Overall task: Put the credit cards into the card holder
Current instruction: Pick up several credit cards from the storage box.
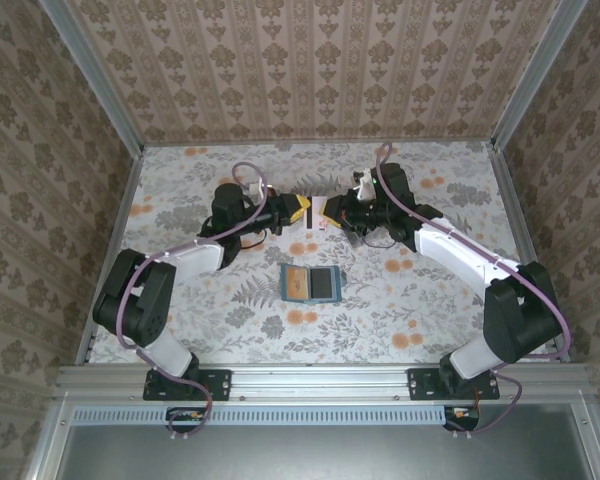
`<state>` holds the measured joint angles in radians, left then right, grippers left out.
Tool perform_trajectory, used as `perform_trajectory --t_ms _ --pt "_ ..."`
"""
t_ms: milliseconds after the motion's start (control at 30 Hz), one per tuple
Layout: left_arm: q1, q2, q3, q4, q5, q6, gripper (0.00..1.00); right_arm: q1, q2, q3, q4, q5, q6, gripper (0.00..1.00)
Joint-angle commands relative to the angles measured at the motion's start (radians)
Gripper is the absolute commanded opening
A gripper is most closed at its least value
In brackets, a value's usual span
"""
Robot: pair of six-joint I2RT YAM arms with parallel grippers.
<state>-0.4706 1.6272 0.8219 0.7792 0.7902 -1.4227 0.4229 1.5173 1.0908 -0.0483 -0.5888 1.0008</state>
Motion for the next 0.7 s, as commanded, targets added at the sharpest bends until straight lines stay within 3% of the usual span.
perform_trajectory --t_ms 0,167,400,600,667 --pt "-0.018 -0.004 0.007 0.103 0.031 -0.028 0.19 0.008 0.006 -0.003 0.015 -0.033 0.001 0.12" --pt "-0.022 0.0 0.017 0.12 0.042 -0.037 0.23 0.008 0.01 0.003 -0.003 -0.022 -0.007 0.12" --pt "-0.022 -0.003 0.018 0.169 0.04 -0.068 0.17 0.005 0.005 0.026 -0.135 0.072 -0.067 0.16" --pt "-0.023 -0.003 0.025 0.184 0.047 -0.079 0.16 0.0 0.008 0.017 -0.124 0.079 -0.05 0.16" --pt "-0.027 0.0 0.034 0.184 0.057 -0.078 0.21 -0.001 0.008 0.001 -0.061 0.047 -0.038 0.12"
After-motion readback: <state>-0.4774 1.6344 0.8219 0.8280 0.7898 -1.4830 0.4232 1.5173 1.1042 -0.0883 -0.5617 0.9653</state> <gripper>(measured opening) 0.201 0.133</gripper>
